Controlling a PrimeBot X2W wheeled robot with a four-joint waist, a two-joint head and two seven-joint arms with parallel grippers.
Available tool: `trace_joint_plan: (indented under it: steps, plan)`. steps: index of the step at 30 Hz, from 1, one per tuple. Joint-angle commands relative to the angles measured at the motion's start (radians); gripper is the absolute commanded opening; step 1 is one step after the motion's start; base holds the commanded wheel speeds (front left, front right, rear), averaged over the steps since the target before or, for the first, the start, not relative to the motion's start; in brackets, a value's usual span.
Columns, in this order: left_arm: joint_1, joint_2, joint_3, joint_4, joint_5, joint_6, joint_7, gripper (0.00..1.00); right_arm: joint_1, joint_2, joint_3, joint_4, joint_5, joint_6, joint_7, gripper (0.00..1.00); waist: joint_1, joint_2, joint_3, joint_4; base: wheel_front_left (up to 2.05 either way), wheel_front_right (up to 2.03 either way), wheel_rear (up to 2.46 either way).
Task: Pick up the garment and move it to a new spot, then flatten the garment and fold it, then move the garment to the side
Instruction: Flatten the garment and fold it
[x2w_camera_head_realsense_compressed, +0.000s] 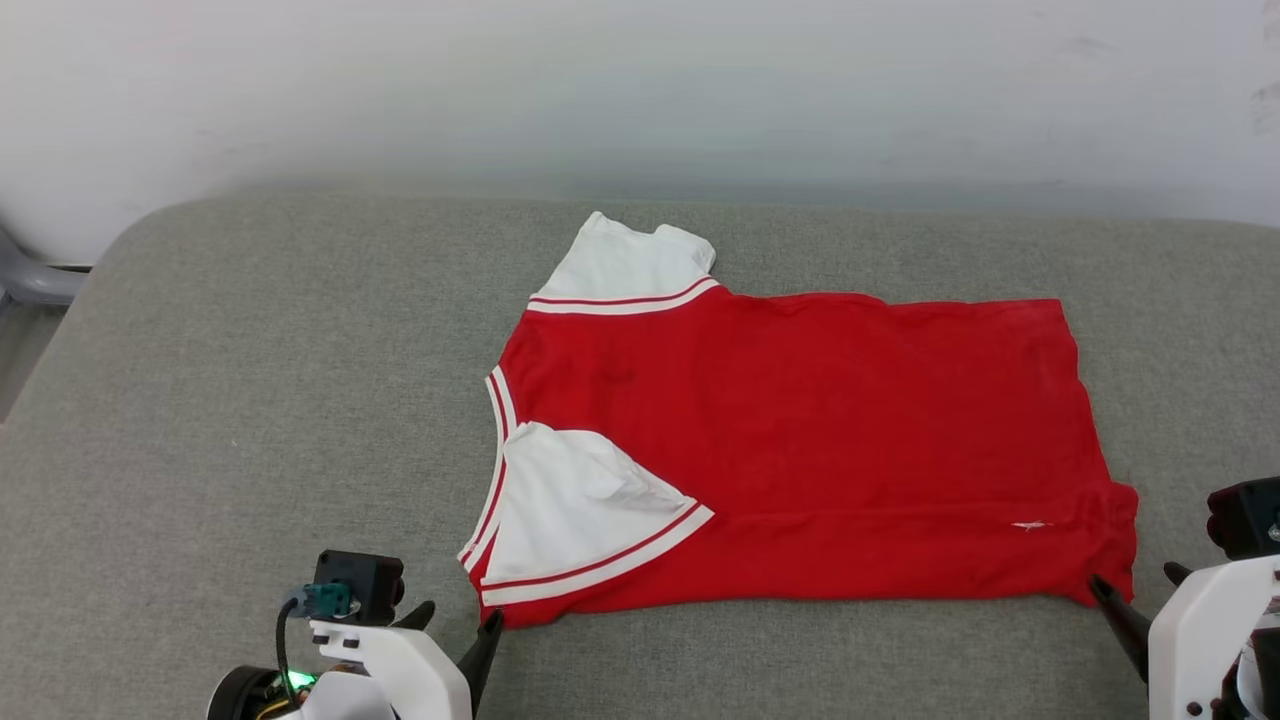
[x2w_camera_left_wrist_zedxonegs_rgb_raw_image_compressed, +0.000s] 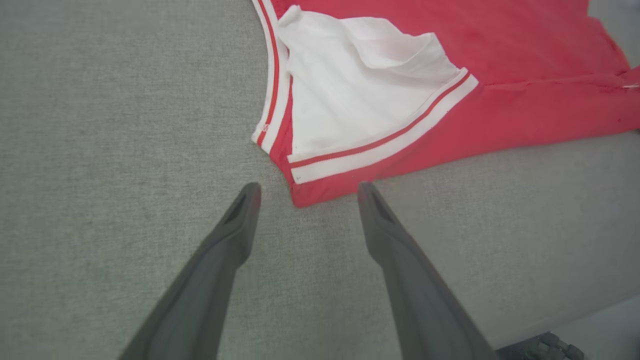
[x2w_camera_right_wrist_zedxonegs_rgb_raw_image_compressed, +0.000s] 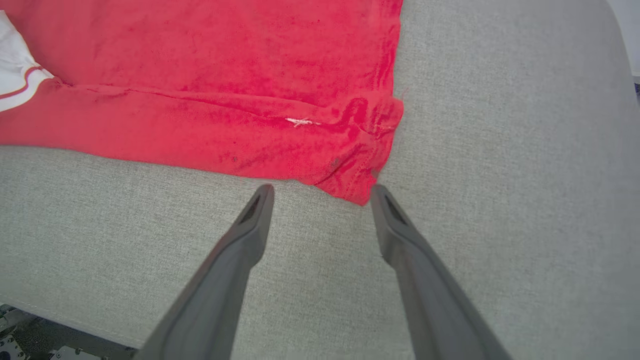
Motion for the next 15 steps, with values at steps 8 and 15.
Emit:
trace_joint_plan:
  steps: [8, 15]
  plan:
    - [-0.056, -0.019, 0.004, 0.094, -0.004, 0.008, 0.016, 1.0, 0.009, 0.022, -0.009, -0.058, -0.02, -0.001, 0.033, 1.0, 0.0001, 0.0, 0.062, -0.04, 0.0, 0.0, 0.0]
    - [-0.091, -0.038, 0.008, 0.192, -0.011, -0.008, -0.001, 1.0, -0.015, 0.014, -0.012, -0.068, -0.029, -0.001, 0.027, 1.0, 0.0001, 0.0, 0.102, -0.07, 0.0, 0.0, 0.0]
